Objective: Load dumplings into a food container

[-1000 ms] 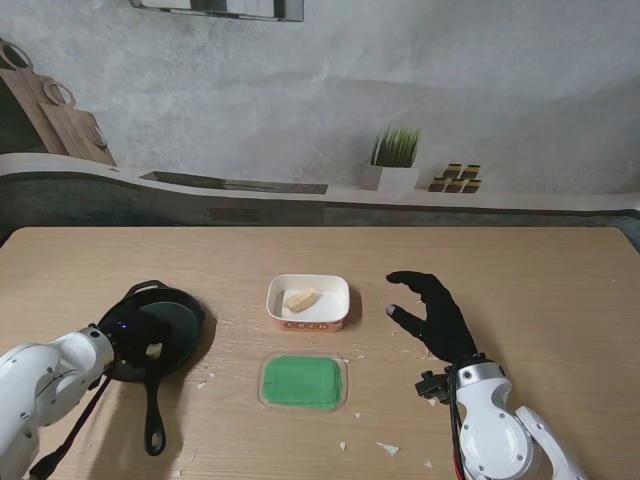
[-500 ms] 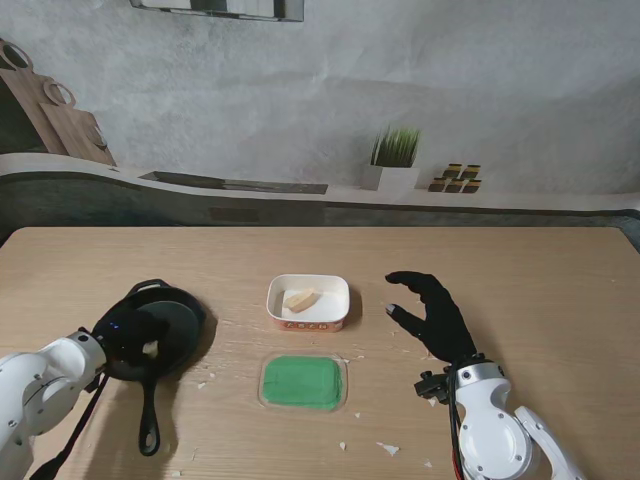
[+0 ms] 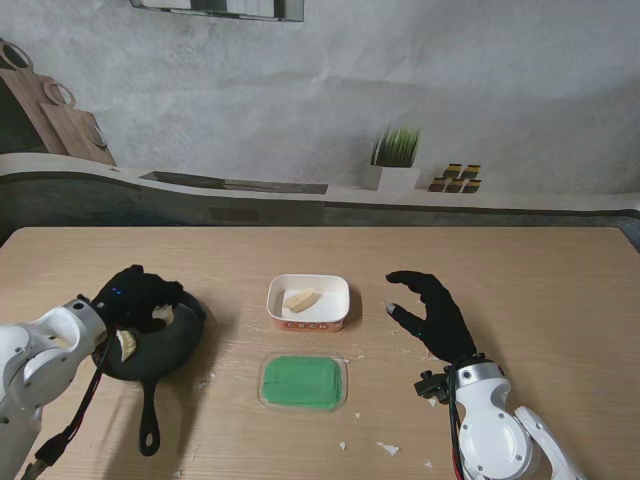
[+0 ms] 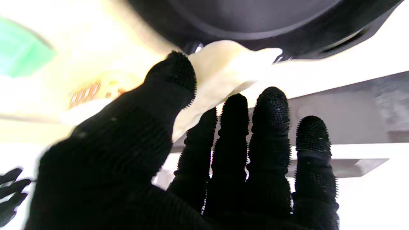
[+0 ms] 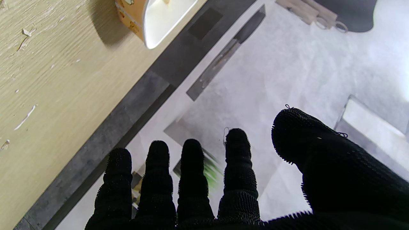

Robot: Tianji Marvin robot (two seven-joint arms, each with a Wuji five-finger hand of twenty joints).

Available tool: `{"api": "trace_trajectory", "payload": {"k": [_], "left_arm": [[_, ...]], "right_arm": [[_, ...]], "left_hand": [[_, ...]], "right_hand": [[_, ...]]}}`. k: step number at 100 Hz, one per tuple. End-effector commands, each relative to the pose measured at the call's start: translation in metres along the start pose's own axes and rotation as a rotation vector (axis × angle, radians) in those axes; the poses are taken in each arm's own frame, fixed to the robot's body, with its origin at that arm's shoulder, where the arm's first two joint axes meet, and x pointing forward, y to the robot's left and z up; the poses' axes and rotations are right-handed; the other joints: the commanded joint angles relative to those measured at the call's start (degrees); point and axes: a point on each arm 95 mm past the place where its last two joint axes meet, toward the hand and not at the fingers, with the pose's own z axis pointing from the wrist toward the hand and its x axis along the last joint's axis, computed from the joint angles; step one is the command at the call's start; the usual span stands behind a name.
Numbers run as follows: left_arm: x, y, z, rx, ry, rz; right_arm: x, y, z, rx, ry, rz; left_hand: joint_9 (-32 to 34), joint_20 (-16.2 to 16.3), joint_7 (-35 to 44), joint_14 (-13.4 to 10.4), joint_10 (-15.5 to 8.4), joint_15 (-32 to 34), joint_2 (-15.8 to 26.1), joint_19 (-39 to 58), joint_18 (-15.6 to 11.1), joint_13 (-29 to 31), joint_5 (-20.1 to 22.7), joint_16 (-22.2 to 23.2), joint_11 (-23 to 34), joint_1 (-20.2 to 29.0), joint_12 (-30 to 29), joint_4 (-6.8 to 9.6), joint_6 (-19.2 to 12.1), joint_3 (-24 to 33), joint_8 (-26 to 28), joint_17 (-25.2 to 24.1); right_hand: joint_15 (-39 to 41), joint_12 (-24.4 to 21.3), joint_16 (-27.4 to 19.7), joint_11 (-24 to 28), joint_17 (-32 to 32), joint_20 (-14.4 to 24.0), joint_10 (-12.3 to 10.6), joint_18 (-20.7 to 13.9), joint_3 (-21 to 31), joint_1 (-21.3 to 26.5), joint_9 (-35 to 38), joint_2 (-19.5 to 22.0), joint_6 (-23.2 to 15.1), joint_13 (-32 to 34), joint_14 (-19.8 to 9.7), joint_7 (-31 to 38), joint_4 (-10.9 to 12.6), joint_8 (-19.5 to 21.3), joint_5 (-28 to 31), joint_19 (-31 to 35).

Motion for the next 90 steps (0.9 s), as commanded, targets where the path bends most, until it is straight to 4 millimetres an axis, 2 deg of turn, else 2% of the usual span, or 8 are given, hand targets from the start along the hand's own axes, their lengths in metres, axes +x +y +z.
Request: {"api": "trace_trajectory", "payload": {"k": [1,16,26,29,32,60,90], "left_arm": [[0.018,-0.037,0.019,0.07,0.049,0.031],[0.051,-0.061,0.057,0.11,0.126,-0.037],[0.073,-0.066,0.082,0.116,0.16,-0.091],[0.079,-0.067,0.088,0.115,0.17,-0.102],[0.085,-0.066,0.095,0.112,0.179,-0.113],[0.123,-0.043,0.137,0.037,0.163,-0.233],[0.126,-0.017,0.154,0.0,0.136,-0.238]], "right_arm": [[0.002,-0.003,-0.001,0.009,0.002,0.013],[0.001,-0.002,-0.001,0.004,0.003,0.016],[0.001,0.0,-0.001,-0.003,0.006,0.018],[0.001,0.001,-0.002,-0.004,0.008,0.019],[0.0,0.001,-0.002,-0.006,0.009,0.019],[-0.001,0.005,-0.002,-0.017,0.013,0.025],[-0.001,0.007,-0.002,-0.024,0.015,0.024]], "left_hand": [[4.82,-0.12,7.74,1.61,-0.3,-0.51,3.94,1.39,2.1,2.28,6.72,1.38,3.09,9.0,3.47,4.13,-5.99,11.42,3.72,0.11],[5.01,-0.19,7.54,1.52,-0.33,-0.91,3.83,1.37,2.05,2.6,6.9,1.5,2.77,8.96,3.51,4.2,-5.97,11.44,3.67,0.35],[5.12,-0.25,7.41,1.58,-0.73,-1.12,3.89,1.33,2.2,2.72,6.99,1.65,2.6,8.97,3.64,4.2,-6.03,11.32,3.6,0.44],[5.04,-0.28,7.38,1.56,-0.14,-1.17,3.93,1.3,2.15,2.69,6.94,1.68,2.5,8.97,3.66,4.21,-6.07,11.33,3.59,0.41],[5.03,-0.31,7.42,1.32,-1.14,-1.23,3.98,1.29,1.9,2.56,6.88,1.76,2.54,8.86,3.78,4.17,-6.25,11.23,3.64,0.49],[5.67,-0.43,7.26,1.3,-0.95,-1.64,3.64,1.34,2.29,3.22,7.29,1.22,2.23,8.6,3.21,4.3,-6.18,11.22,2.66,1.19],[5.71,-0.44,7.02,0.74,-1.37,-2.05,3.65,1.59,1.2,3.04,7.45,0.36,2.04,8.01,2.38,4.1,-6.82,10.87,1.11,1.2]], "right_hand": [[0.42,0.42,0.59,1.21,0.43,0.63,0.05,0.06,0.66,0.59,0.07,1.3,-1.08,0.61,-0.1,0.12,-0.13,0.73,0.36,1.0],[0.42,0.43,0.58,1.22,0.41,0.62,0.11,0.08,0.7,0.6,0.09,1.21,-1.02,0.64,-0.06,0.12,-0.13,0.74,0.38,1.01],[0.39,0.41,0.57,1.19,0.4,0.62,0.14,0.05,0.72,0.54,0.07,1.22,-1.08,0.59,-0.11,0.08,-0.12,0.73,0.32,1.0],[0.4,0.42,0.57,1.21,0.42,0.62,0.11,0.07,0.72,0.56,0.11,1.19,-1.1,0.64,-0.07,0.1,-0.12,0.74,0.38,1.02],[0.42,0.42,0.58,1.21,0.47,0.62,0.1,0.07,0.75,0.56,0.11,1.21,-1.11,0.65,-0.03,0.11,-0.12,0.74,0.38,1.04],[0.41,0.43,0.58,1.2,0.44,0.59,0.14,0.1,0.81,0.63,0.09,1.11,-1.09,0.63,-0.14,0.09,-0.1,0.75,0.33,1.01],[0.43,0.43,0.59,1.22,0.47,0.58,0.21,0.17,0.89,0.54,0.13,0.92,-0.98,0.7,-0.06,0.1,-0.09,0.76,0.35,1.03]]}}
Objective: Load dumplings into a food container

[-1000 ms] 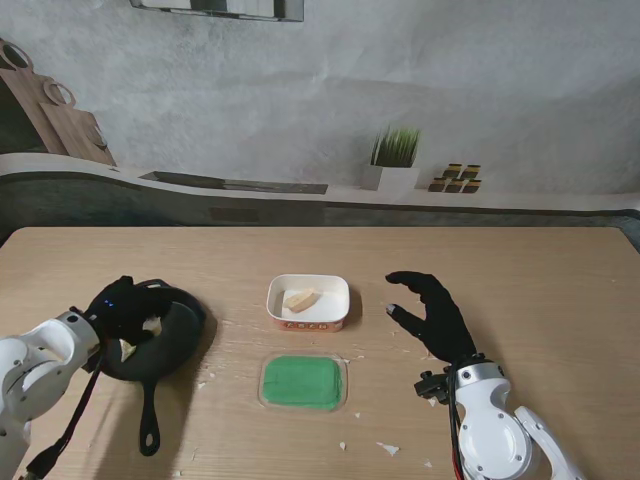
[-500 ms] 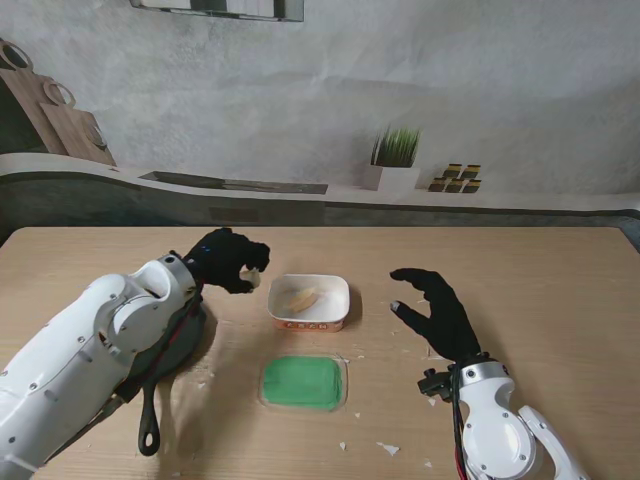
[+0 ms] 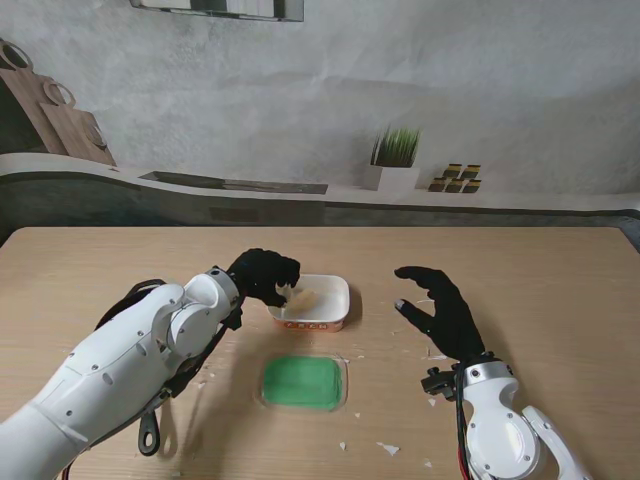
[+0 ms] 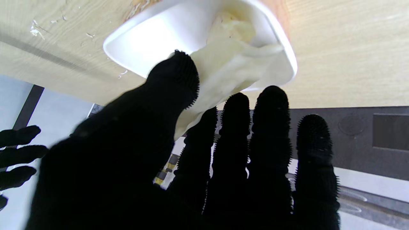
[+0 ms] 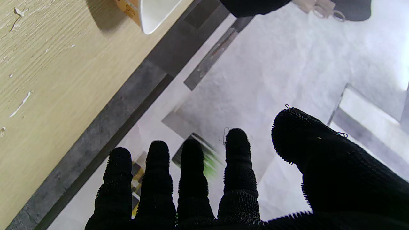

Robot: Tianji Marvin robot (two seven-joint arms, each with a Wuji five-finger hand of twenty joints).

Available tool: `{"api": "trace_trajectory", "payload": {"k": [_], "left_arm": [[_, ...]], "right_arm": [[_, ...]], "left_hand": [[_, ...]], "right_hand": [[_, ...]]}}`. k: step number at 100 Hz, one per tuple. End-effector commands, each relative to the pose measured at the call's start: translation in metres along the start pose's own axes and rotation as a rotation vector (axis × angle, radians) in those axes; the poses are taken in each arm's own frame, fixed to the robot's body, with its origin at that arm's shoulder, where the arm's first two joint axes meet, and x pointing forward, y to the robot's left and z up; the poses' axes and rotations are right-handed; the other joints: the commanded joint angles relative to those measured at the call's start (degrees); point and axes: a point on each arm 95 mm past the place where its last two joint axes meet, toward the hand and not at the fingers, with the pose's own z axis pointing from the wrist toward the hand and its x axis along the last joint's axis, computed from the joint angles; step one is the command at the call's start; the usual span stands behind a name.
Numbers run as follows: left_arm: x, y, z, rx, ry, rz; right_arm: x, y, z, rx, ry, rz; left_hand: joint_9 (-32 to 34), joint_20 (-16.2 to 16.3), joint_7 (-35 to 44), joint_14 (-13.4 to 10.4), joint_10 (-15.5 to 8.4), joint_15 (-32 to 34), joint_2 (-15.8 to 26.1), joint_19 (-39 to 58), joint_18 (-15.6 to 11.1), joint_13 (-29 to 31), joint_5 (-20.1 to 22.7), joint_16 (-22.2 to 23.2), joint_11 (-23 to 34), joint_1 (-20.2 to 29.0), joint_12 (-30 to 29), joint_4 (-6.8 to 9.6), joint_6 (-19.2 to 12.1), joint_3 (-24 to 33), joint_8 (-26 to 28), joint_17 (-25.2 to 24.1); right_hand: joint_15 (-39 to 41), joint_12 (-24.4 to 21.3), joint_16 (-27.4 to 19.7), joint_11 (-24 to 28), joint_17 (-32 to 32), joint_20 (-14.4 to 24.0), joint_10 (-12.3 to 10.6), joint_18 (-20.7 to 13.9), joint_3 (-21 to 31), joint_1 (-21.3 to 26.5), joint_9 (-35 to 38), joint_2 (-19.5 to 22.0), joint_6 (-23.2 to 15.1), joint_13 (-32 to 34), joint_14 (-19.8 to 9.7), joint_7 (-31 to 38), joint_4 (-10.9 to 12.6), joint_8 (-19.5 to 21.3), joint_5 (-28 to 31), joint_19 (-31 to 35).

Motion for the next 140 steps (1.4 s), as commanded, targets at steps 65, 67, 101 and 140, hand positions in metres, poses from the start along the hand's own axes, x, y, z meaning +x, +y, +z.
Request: {"api": "trace_trajectory", "payload": {"k": [65,67,101,140], "left_arm": [[-0.005,0.01,0.013,-0.043,0.052,0.121],[-0.005,0.01,0.013,-0.043,0.054,0.127],[-0.011,-0.001,0.0,-0.095,0.059,0.214],[-0.063,-0.035,-0.112,-0.118,0.082,0.41]], "right_arm": [[0.001,-0.003,-0.002,0.003,-0.003,0.011],[0.001,-0.003,-0.002,0.003,-0.003,0.011],[0.001,-0.002,-0.002,-0.003,0.0,0.012],[0.001,-0.004,-0.001,0.005,-0.001,0.008]], "left_hand": [[-16.43,0.1,-9.11,-1.25,-3.92,-6.1,6.78,-0.69,-3.17,-14.93,-1.06,-18.33,12.53,-4.02,-23.63,5.48,-4.2,12.91,-4.69,-11.53],[-17.69,0.03,-10.74,-0.93,-3.82,-6.73,7.04,-1.02,-2.97,-16.47,-1.77,-18.85,11.89,-5.03,-24.37,6.35,-3.73,13.18,-4.58,-12.59],[-36.28,-3.53,-25.22,-0.8,-2.55,-16.55,5.61,-7.87,-3.7,-35.36,-14.28,-27.06,3.49,-11.32,-33.59,6.67,-4.54,11.06,-9.16,-21.78],[-35.98,-4.43,-22.75,-2.77,-4.81,-14.72,5.99,-8.47,-6.04,-35.94,-17.67,-27.53,7.15,-14.05,-30.8,5.11,-7.61,8.24,-8.34,-20.93]], "right_hand": [[0.4,0.43,0.58,1.23,0.11,0.59,0.18,0.1,0.99,0.48,0.07,0.72,-1.07,0.59,-0.02,0.06,0.0,0.76,0.02,1.01],[0.41,0.43,0.58,1.22,0.08,0.59,0.14,0.11,1.01,0.49,0.06,0.71,-1.06,0.61,-0.02,0.07,0.01,0.76,0.03,1.0],[0.44,0.42,0.59,1.2,0.12,0.59,0.24,0.18,1.08,0.31,0.09,0.61,-1.18,0.66,-0.07,0.11,0.02,0.77,-0.11,1.01],[0.38,0.4,0.57,1.17,0.06,0.59,0.21,0.18,1.06,0.01,0.04,0.32,-1.19,0.61,-0.07,0.1,0.04,0.74,-0.15,0.99]]}}
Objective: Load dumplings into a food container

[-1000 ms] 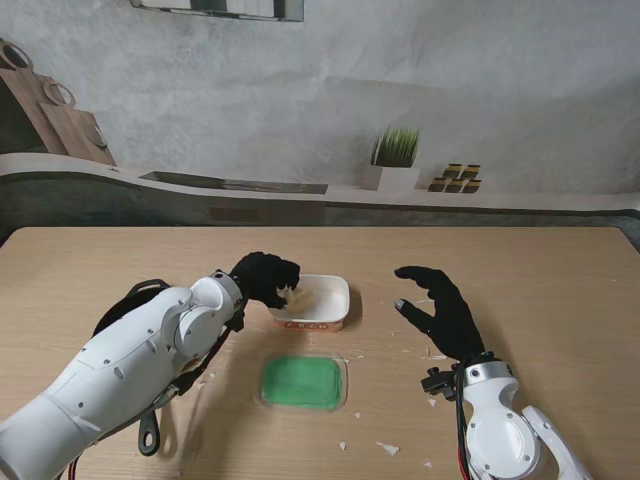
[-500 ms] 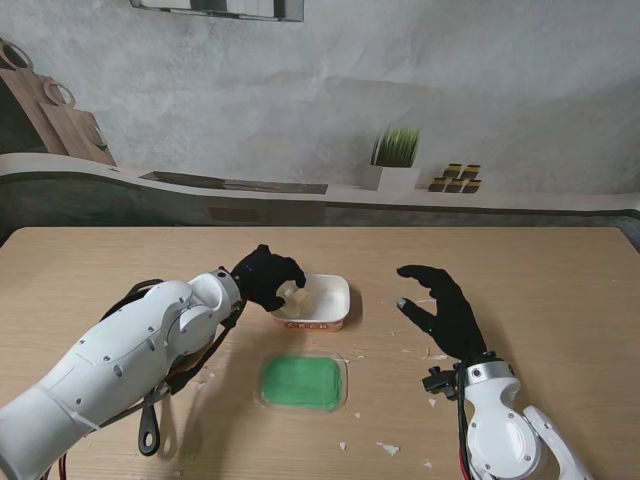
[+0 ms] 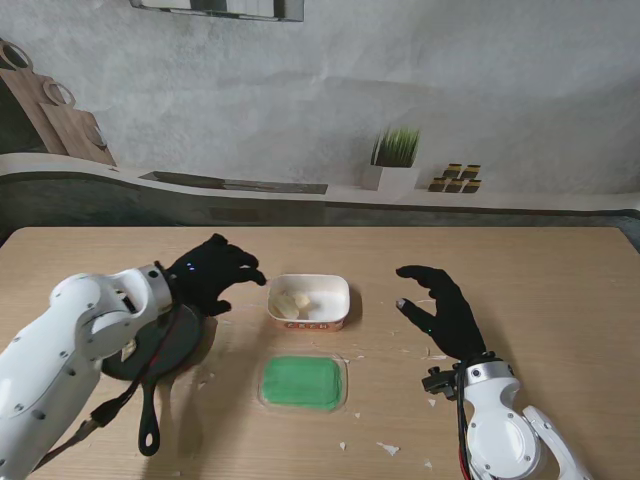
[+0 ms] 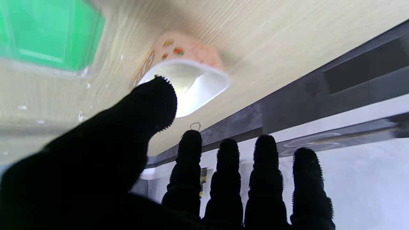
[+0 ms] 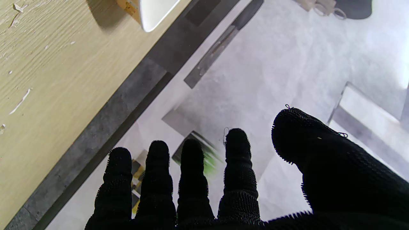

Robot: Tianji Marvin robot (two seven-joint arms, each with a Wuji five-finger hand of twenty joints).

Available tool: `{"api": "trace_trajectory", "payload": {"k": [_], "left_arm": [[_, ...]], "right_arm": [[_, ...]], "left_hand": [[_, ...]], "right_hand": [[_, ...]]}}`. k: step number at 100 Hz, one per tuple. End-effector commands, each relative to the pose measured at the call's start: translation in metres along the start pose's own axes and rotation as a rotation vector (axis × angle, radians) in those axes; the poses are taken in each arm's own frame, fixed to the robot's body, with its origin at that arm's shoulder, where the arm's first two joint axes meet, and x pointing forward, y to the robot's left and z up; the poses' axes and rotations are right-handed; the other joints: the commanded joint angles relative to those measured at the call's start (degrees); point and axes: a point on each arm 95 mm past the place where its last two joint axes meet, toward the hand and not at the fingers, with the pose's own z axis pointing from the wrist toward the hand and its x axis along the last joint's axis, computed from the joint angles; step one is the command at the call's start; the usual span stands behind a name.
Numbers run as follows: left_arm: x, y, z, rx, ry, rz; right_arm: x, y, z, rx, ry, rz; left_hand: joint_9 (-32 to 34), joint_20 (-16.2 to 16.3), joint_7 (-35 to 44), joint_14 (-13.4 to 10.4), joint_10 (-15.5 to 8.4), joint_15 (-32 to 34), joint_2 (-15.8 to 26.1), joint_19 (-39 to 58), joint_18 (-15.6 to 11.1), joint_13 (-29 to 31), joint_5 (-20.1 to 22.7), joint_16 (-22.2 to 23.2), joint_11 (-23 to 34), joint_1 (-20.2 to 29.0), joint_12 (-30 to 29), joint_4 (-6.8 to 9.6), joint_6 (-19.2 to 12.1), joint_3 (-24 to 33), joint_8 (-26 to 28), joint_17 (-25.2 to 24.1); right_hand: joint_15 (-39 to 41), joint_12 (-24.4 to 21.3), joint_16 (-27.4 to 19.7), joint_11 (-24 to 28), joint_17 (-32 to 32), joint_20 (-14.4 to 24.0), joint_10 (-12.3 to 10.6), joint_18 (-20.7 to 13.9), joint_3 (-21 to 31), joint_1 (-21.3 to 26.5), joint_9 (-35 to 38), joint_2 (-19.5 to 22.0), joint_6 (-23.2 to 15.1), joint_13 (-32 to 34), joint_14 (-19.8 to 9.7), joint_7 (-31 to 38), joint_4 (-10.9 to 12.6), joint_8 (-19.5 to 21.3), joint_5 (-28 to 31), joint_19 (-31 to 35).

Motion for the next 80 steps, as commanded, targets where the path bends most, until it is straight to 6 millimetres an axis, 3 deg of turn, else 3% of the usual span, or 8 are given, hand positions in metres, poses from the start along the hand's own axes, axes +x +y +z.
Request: {"api": "trace_trajectory", "payload": {"k": [1,8,21,41,50,53,63,80], "left_arm": [[-0.017,0.02,-0.026,-0.064,-0.051,-0.007],[-0.025,0.026,-0.051,-0.101,-0.058,0.035],[-0.04,0.041,-0.09,-0.171,-0.102,0.081],[-0.049,0.065,-0.133,-0.221,-0.183,0.098],[-0.053,0.072,-0.144,-0.252,-0.191,0.121],[-0.055,0.075,-0.147,-0.264,-0.193,0.126],[-0.059,0.084,-0.154,-0.292,-0.205,0.126],[-0.065,0.105,-0.157,-0.312,-0.242,0.125]], "right_arm": [[0.001,-0.005,-0.001,0.014,-0.002,0.009],[0.002,-0.006,-0.001,0.018,-0.002,0.007],[0.003,-0.009,-0.001,0.029,-0.002,0.0],[0.004,-0.015,-0.001,0.051,-0.006,-0.009],[0.005,-0.017,0.0,0.06,-0.008,-0.01],[0.006,-0.018,0.0,0.062,-0.008,-0.011],[0.007,-0.019,0.0,0.069,-0.007,-0.016],[0.007,-0.02,-0.001,0.072,-0.007,-0.018]], "left_hand": [[0.43,-0.43,2.02,-0.04,-0.73,1.11,-0.29,0.27,-0.72,0.72,-0.63,0.3,1.07,-1.25,0.97,-0.28,-0.71,0.01,1.01,0.7],[0.69,-0.41,2.38,-0.87,-2.16,0.94,-0.5,0.28,-1.12,0.89,-0.76,0.23,1.01,-1.37,1.1,-0.48,-1.84,-0.2,1.2,0.72],[0.6,-0.61,2.01,-1.54,-2.58,0.61,-0.93,-0.16,-2.27,1.53,-1.29,-0.04,0.84,-0.93,1.19,-0.6,-1.9,0.09,1.02,0.63],[1.41,-0.71,5.32,-2.35,-3.03,1.74,-2.12,-0.47,-2.52,2.53,-0.62,0.8,1.84,0.87,2.11,-0.86,-3.75,1.22,2.67,0.82],[1.58,-0.61,6.83,-3.3,-3.84,2.01,-2.45,-0.22,-3.55,3.13,-0.66,0.92,2.37,1.26,2.62,-0.95,-4.91,1.74,3.6,1.28],[1.75,-0.57,7.22,-3.87,-5.5,2.22,-2.56,-0.14,-4.21,3.24,-0.4,1.04,2.73,1.61,2.86,-0.95,-5.58,1.86,3.81,1.31],[1.94,-0.26,9.06,-5.06,-7.07,3.64,-3.17,0.47,-5.85,3.73,-0.63,1.91,4.41,2.35,4.32,-1.09,-5.8,2.33,5.04,1.32],[2.06,0.12,9.07,-5.21,-7.27,4.63,-3.71,1.32,-6.36,4.04,-1.82,2.46,5.18,2.66,5.12,-1.23,-4.91,2.65,5.21,1.92]], "right_hand": [[0.38,0.41,0.57,1.17,0.01,0.59,0.17,0.15,1.07,0.0,0.09,0.32,-1.18,0.6,-0.14,-0.1,0.04,0.74,-0.15,0.95],[0.35,0.39,0.55,1.12,0.01,0.59,0.17,0.15,1.05,-0.12,0.01,0.28,-1.18,0.58,-0.07,-0.12,0.02,0.73,-0.2,0.95],[0.37,0.4,0.56,1.13,0.03,0.6,0.18,0.1,0.95,-0.32,0.01,0.19,-1.2,0.61,-0.06,-0.16,0.02,0.71,-0.27,0.96],[0.28,0.37,0.52,1.09,0.03,0.61,0.14,0.17,0.94,-0.63,0.04,-0.02,-1.25,0.61,-0.11,-0.18,0.05,0.68,-0.29,0.97],[0.2,0.34,0.49,1.0,-0.15,0.6,0.1,0.03,0.96,-0.66,-0.05,0.09,-1.2,0.46,-0.19,-0.25,0.06,0.65,-0.43,0.9],[0.22,0.34,0.49,1.01,-0.14,0.61,0.09,0.02,0.89,-0.71,-0.05,0.09,-1.26,0.5,-0.22,-0.26,0.05,0.64,-0.45,0.92],[0.26,0.34,0.51,1.0,-0.12,0.63,0.08,0.09,0.9,-0.76,-0.08,0.04,-1.19,0.57,-0.16,-0.22,0.07,0.65,-0.41,0.94],[0.24,0.36,0.5,1.04,-0.08,0.64,0.07,0.1,0.93,-0.74,0.02,0.05,-1.23,0.54,-0.14,-0.22,0.09,0.64,-0.41,0.95]]}}
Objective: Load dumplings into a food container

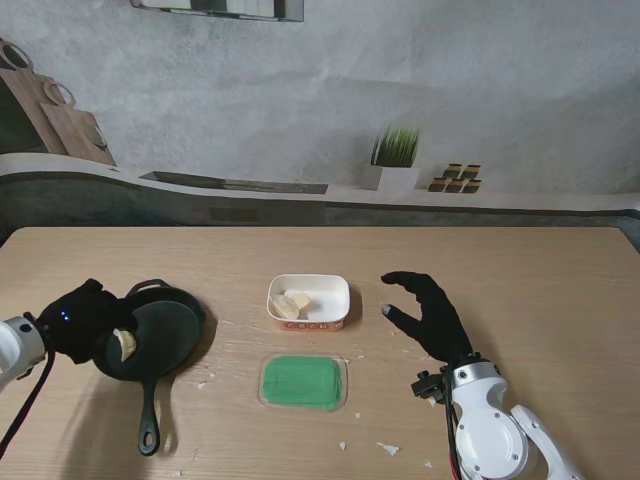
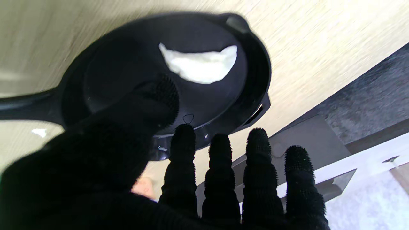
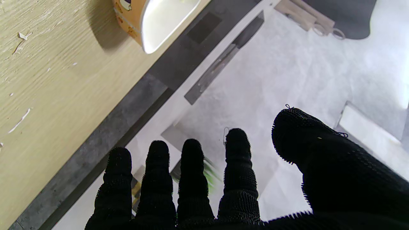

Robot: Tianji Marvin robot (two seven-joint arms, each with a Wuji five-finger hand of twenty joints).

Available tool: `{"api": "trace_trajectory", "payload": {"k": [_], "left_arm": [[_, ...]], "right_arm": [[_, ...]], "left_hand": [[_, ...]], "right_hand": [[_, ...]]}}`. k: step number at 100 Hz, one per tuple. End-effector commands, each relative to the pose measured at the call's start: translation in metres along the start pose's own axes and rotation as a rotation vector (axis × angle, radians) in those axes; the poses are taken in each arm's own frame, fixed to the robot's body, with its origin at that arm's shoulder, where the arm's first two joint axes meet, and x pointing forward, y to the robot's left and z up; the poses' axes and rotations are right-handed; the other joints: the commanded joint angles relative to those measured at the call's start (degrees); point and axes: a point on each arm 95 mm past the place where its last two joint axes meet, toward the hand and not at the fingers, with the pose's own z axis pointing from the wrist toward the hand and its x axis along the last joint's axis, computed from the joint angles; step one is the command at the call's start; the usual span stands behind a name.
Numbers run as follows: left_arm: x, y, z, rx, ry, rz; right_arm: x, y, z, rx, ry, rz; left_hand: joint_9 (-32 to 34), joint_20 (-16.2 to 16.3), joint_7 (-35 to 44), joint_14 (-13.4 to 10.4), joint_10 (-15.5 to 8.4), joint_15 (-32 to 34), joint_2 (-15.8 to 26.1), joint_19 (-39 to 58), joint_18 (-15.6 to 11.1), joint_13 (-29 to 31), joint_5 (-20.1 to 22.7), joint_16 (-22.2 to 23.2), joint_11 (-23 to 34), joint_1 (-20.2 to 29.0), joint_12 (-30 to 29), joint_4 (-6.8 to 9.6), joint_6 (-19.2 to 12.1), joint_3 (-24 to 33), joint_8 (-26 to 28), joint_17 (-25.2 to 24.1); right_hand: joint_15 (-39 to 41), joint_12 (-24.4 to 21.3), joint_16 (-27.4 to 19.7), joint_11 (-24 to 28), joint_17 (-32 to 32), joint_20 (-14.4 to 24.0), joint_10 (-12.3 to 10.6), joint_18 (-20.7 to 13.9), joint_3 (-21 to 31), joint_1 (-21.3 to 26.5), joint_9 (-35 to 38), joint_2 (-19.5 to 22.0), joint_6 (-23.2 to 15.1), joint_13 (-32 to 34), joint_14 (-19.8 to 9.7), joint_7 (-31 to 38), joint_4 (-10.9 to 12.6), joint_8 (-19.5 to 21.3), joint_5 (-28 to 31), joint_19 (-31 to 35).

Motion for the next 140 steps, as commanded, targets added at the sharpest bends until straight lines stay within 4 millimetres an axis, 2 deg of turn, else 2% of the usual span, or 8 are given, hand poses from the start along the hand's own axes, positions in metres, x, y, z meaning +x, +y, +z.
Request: {"api": "trace_trajectory", "payload": {"k": [1,18,50,82,95,110,120,140], "left_arm": [[0.001,0.013,0.003,-0.033,-0.016,-0.013],[0.002,0.022,0.017,-0.034,-0.043,-0.014],[0.002,0.032,0.035,-0.054,-0.05,-0.019],[0.005,0.043,0.044,-0.047,-0.052,-0.021],[0.007,0.048,0.048,-0.048,-0.053,-0.014],[0.008,0.051,0.05,-0.039,-0.058,-0.016],[0.007,0.054,0.051,-0.051,-0.053,-0.021],[0.009,0.061,0.055,-0.055,-0.054,-0.028]], "right_arm": [[0.002,-0.005,-0.002,0.016,-0.002,0.008],[0.002,-0.004,-0.002,0.015,-0.002,0.009],[0.001,-0.003,-0.003,0.007,-0.004,0.011],[0.0,-0.003,-0.003,0.006,-0.007,0.009],[0.0,-0.003,-0.002,0.006,-0.008,0.009],[0.0,-0.003,-0.002,0.006,-0.009,0.007],[0.0,-0.004,-0.002,0.007,-0.01,0.008],[0.0,-0.004,-0.002,0.008,-0.013,0.007]], "left_hand": [[0.37,0.17,0.42,-0.38,-1.28,1.12,-2.05,1.39,-0.34,0.77,-2.02,0.9,0.99,1.75,1.31,-1.28,0.4,1.93,0.38,0.4],[-0.7,0.35,-0.7,-0.28,-0.85,1.16,-1.98,1.71,0.4,-0.15,-3.56,0.87,0.94,1.72,1.37,-1.38,1.74,2.34,-0.34,0.55],[-0.94,0.67,0.75,-0.58,-1.02,2.29,-2.31,2.33,0.04,0.23,-3.41,1.11,2.18,2.92,1.92,-1.35,1.08,3.15,0.0,0.97],[-0.32,1.56,6.93,-0.65,-1.59,6.07,-3.66,4.08,-0.72,0.78,-3.04,3.45,5.38,2.74,4.95,-2.03,-0.66,3.82,3.77,1.4],[0.58,1.89,8.77,-0.44,-0.54,8.11,-3.77,4.73,-0.52,1.6,-2.53,4.83,6.34,2.89,6.21,-2.25,-0.82,4.27,5.47,1.79],[1.89,2.65,10.68,-0.75,-0.33,10.91,-3.94,6.43,-0.82,3.57,-1.75,6.49,7.73,4.25,7.55,-2.17,-0.48,4.86,7.06,3.88],[1.59,3.08,11.02,-1.28,0.41,11.28,-4.15,7.58,-2.4,4.5,-1.9,6.65,7.82,5.48,7.78,-2.2,0.06,5.14,7.35,6.32],[3.24,3.64,12.93,-0.49,1.52,12.06,-4.52,9.37,-3.14,7.48,0.17,6.65,8.95,7.08,8.04,-2.32,0.82,5.45,8.04,11.26]], "right_hand": [[0.24,0.35,0.5,1.01,-0.08,0.64,0.08,0.1,0.93,-0.73,-0.03,0.08,-1.22,0.51,-0.14,-0.27,0.09,0.64,-0.36,0.85],[0.25,0.35,0.5,1.03,-0.1,0.64,0.12,0.06,0.87,-0.8,0.04,0.02,-1.2,0.52,-0.18,-0.25,0.07,0.64,-0.3,0.84],[0.28,0.37,0.52,1.05,-0.07,0.64,0.14,0.05,0.87,-0.77,0.01,0.07,-1.14,0.51,-0.16,-0.23,0.07,0.64,-0.27,0.84],[0.33,0.39,0.54,1.1,-0.03,0.65,0.16,0.06,0.89,-0.75,0.01,0.13,-1.14,0.55,-0.17,-0.19,0.07,0.66,-0.23,0.86],[0.34,0.4,0.54,1.12,-0.02,0.65,0.11,0.05,0.84,-0.74,0.02,0.14,-1.15,0.53,-0.11,-0.18,0.05,0.66,-0.15,0.86],[0.33,0.39,0.54,1.11,0.0,0.65,0.16,0.07,0.89,-0.76,-0.02,0.17,-1.17,0.5,-0.08,-0.24,0.04,0.64,-0.23,0.86],[0.35,0.39,0.55,1.12,0.0,0.66,0.14,0.08,0.86,-0.75,0.02,0.17,-1.19,0.56,-0.11,-0.23,0.04,0.64,-0.22,0.87],[0.37,0.39,0.56,1.13,-0.04,0.66,0.15,0.07,0.82,-0.78,0.0,0.22,-1.17,0.52,-0.07,-0.19,0.03,0.66,-0.16,0.85]]}}
